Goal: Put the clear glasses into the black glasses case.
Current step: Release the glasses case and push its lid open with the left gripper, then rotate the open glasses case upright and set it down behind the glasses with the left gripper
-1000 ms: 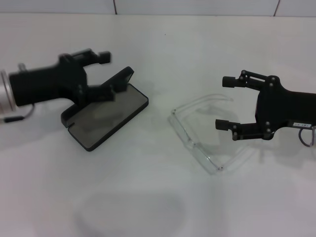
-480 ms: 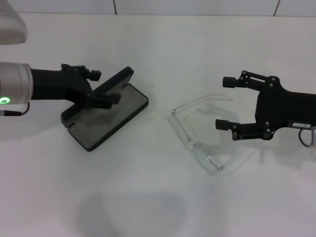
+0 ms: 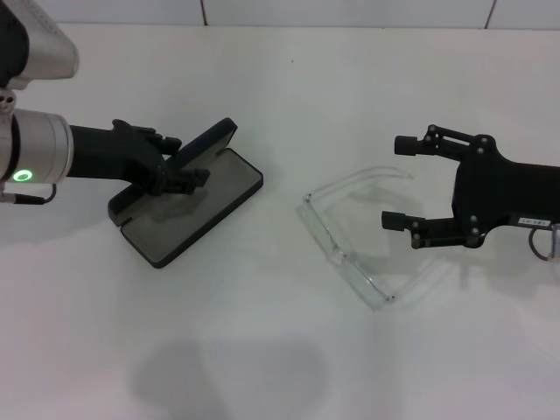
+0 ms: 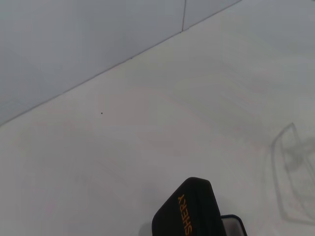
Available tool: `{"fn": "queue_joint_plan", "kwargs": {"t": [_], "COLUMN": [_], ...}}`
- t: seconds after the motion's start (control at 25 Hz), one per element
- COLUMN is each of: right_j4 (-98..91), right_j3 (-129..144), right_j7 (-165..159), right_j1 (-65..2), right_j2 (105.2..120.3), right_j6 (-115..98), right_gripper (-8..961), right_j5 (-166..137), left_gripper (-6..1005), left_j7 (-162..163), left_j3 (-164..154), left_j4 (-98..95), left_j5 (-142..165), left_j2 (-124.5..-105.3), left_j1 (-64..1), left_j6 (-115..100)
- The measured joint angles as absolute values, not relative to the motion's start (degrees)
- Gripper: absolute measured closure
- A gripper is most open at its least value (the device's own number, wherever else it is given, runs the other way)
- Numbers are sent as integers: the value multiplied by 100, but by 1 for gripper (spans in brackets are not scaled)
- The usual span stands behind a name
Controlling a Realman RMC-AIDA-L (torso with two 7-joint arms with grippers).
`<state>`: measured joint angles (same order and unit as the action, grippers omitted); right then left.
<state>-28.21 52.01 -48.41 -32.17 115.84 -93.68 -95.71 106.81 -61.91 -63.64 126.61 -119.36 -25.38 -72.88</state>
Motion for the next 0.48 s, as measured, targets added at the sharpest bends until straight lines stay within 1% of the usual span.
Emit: {"fn": "queue_joint_plan", "kwargs": {"t": [0.24, 0.48], "right_j4": [-2809, -2716], "right_j3": [5188, 5185], "right_j7": [-4719, -4620], "right_j1": [-3217, -3217], "right_j2": [11587, 11592], "right_j6": [-9356, -9379], "right_gripper": [81, 83], "right_j5": [-9571, -9561], "left_gripper": [483, 596], "left_j7": [10681, 10690], "left_j3": [-6195, -6180], "left_j4": [-6364, -6359], "left_j5": [12669, 12673], "left_j2": [-11917, -11896], "left_j1": [-2542, -2551], "left_j6": [-7285, -7267]}}
